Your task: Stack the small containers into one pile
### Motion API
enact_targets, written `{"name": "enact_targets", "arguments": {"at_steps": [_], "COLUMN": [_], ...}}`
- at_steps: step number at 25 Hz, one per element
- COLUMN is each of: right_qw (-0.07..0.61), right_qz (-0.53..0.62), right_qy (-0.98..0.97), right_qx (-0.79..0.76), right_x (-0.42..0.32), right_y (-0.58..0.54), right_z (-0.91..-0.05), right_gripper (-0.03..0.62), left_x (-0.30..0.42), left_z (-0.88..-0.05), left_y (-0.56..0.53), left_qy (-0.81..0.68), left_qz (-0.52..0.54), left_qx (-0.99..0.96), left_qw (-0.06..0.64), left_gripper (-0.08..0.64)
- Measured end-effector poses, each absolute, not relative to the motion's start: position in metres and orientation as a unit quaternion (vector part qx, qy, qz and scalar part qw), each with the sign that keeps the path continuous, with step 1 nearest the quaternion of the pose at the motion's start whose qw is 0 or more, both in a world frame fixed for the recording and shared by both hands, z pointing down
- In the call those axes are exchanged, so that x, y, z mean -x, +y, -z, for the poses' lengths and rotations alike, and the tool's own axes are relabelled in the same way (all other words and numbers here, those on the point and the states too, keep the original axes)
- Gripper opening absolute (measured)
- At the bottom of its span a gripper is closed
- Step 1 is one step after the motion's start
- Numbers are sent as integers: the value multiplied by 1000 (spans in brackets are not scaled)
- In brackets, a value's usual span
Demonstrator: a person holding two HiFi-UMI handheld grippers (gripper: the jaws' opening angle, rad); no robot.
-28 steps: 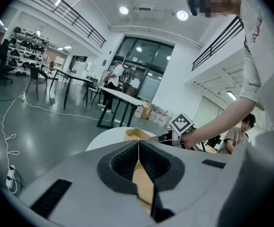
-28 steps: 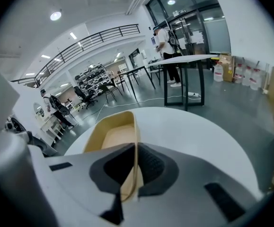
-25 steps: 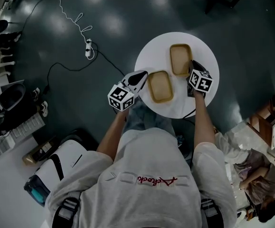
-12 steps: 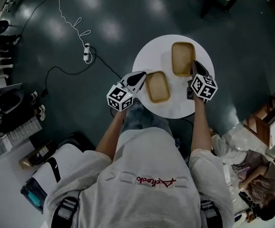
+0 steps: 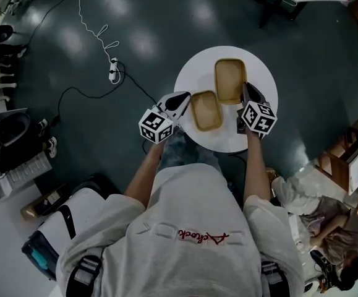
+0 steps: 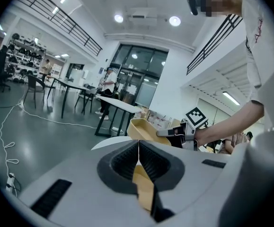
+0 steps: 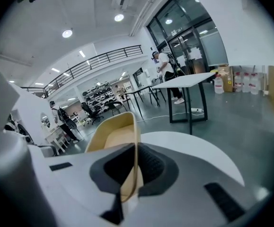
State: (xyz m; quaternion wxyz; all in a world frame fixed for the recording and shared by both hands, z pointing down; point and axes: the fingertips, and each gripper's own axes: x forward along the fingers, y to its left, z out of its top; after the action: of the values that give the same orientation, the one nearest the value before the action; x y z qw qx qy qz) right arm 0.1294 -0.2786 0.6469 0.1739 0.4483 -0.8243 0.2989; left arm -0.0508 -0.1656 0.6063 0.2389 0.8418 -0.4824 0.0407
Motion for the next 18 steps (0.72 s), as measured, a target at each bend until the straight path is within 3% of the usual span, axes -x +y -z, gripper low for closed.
{"name": "enact_targets", "arguments": {"at_steps": [18], "right_qw": [217], "right_qz": [-353], "right_qy": [-817], "right_qx": [-401], "right_x": [-87], "right_y": [-165], "right_z": [-689], "right_gripper": [32], "left_x": [80], "left_z": [-614], "left_y": [-122], "left_qy": [-512], "left_qz": [-30], "left_qx": [-822], "left_qw": [248], "left_gripper": [11]}}
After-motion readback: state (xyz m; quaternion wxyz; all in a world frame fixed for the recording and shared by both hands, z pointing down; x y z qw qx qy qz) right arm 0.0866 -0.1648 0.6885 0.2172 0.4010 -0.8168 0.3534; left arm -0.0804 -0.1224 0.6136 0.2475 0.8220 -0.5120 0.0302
